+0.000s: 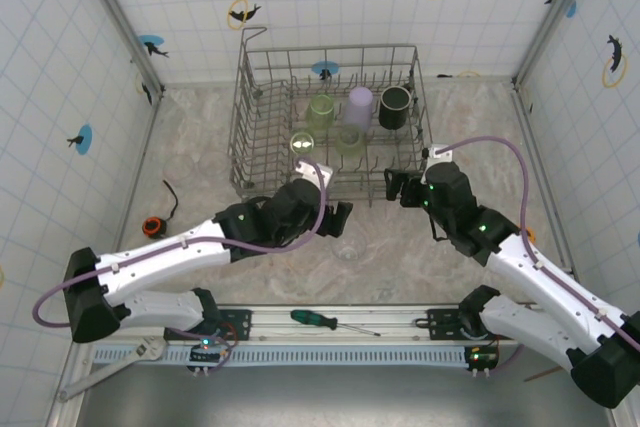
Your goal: Load the cups into the dish rack
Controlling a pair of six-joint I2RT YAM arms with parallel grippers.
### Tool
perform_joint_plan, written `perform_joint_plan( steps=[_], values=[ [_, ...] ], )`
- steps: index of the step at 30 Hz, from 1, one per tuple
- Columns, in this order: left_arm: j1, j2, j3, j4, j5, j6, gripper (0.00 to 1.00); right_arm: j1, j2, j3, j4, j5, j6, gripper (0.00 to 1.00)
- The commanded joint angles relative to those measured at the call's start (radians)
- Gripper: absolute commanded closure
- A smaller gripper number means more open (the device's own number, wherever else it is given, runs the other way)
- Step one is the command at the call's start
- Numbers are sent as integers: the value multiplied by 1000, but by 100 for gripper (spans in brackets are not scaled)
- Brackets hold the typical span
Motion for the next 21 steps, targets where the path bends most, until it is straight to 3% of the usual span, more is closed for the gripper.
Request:
perform_joint_plan(
  steps=[1,9,21],
  values=[
    [-9,-9,-35,-47,30,-20,5,1,9,6,-5,26,1,0],
    [-28,17,-111,-54,110,-77,25,1,4,-33,3,24,22,0],
    [-56,120,-114,-54,132,-90,33,2,1,-41,-7,31,29,0]
  ],
)
